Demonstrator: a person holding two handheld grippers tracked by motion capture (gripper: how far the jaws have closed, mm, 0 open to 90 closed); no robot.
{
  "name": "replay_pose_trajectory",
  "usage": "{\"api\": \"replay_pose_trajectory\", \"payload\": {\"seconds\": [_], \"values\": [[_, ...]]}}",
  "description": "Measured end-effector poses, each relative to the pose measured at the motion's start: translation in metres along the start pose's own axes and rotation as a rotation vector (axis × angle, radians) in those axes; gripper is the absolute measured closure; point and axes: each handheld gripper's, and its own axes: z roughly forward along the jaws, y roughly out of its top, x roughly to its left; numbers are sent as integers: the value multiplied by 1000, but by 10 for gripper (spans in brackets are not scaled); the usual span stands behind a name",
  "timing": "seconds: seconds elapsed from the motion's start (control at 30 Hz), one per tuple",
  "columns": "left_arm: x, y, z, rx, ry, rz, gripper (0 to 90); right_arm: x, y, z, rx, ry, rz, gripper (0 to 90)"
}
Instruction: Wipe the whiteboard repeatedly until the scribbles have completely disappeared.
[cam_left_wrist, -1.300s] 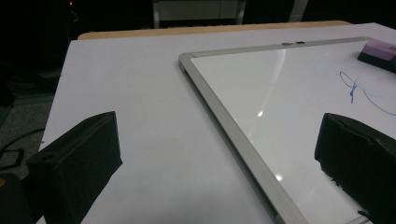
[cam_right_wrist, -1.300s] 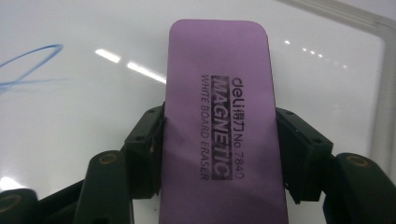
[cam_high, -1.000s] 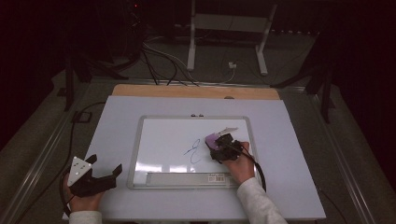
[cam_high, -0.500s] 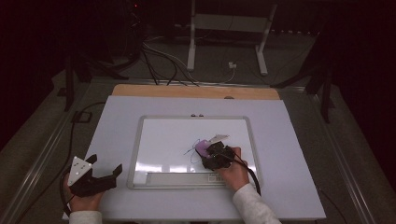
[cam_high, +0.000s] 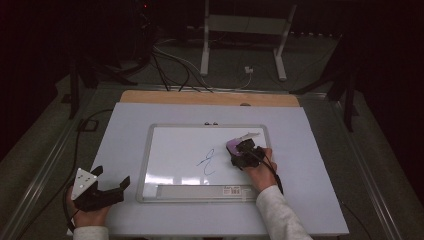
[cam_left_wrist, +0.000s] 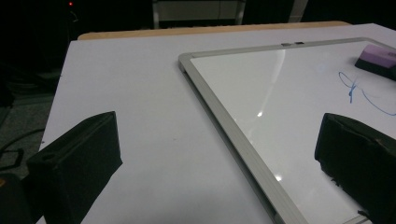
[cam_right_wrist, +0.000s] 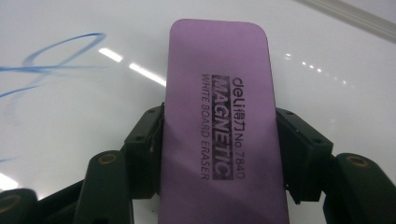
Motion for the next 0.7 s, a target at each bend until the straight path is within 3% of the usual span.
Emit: {"api": "replay_pose_trajectory", "payload": {"seconds": [0.27,0.7], "values": [[0,0,-1,-1,2,-4,13,-33,3,6,18,-65,86,404],[-1,0,1,5,1,0,13,-32,4,7,25,-70,86,403]]}}
